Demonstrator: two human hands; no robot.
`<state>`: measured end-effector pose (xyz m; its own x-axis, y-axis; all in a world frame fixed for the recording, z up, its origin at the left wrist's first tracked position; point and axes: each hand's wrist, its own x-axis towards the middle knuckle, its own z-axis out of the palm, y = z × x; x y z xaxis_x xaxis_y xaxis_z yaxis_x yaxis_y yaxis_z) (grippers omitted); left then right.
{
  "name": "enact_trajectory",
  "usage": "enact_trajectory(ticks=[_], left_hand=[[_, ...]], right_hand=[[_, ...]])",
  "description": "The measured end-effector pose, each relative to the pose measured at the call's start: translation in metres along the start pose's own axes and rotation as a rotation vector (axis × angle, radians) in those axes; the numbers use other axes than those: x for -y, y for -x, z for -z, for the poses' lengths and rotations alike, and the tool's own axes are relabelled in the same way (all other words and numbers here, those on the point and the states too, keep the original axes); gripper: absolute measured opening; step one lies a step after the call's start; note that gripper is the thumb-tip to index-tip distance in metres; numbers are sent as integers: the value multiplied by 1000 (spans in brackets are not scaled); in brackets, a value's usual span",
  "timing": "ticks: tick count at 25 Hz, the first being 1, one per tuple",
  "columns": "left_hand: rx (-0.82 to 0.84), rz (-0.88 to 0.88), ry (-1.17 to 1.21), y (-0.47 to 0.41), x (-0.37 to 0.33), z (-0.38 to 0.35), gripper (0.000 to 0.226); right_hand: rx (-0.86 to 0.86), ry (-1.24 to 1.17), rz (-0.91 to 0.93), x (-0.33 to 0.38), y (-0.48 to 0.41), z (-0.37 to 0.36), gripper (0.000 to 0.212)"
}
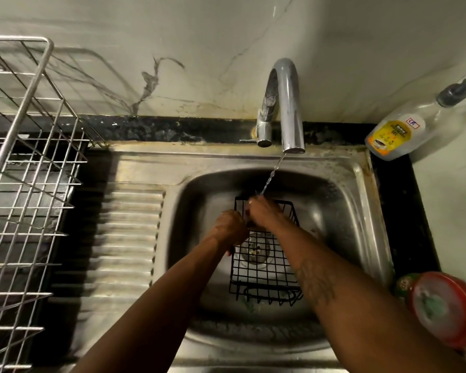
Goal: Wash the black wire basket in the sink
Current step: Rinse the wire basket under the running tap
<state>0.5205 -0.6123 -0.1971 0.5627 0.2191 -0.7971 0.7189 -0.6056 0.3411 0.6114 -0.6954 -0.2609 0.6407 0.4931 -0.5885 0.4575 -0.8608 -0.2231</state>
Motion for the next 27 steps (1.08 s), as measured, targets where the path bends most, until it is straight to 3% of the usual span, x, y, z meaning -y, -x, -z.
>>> enact_trajectory(ticks=[2,4,6,9,12,15,17,19,21,23,24,27], left_hand=[[-40,-12,18,1,1,1,12],[-59,-17,8,3,2,2,14],[-40,-12,4,3,2,0,5],[-15,13,39,1,-2,-3,11],[-20,7,57,-1,-4,-1,19],[-64,5,53,0,-1,7,26],[-79,-8,67,-1,0,8,26],[-92,-19,53,-1,-2,5,27],[-94,-19,54,-2,-2,5,28],[-119,-15,44,-3,1,8,26],[-122,-20,27,-3,2,11,22],[-88,-32,-8,-2,2,17,13]], right_hand=[[30,-83,57,19,-6,0,19],[103,-97,47,9,-8,1,10],[173,-81,-90,-11,-5,2,20],[0,-113,-275,-28,0,-1,29],[-148,-125,-183,-11,4,-4,15],[-280,-254,-219,-21,7,-4,14],[-233,-134,-181,-25,12,-6,17],[-167,59,-51,-12,20,-16,38],[-102,79,42,1,23,-26,56],[-90,83,63,0,24,-24,60],[-132,113,60,-6,23,-19,59],[-131,346,-33,-27,26,3,31]])
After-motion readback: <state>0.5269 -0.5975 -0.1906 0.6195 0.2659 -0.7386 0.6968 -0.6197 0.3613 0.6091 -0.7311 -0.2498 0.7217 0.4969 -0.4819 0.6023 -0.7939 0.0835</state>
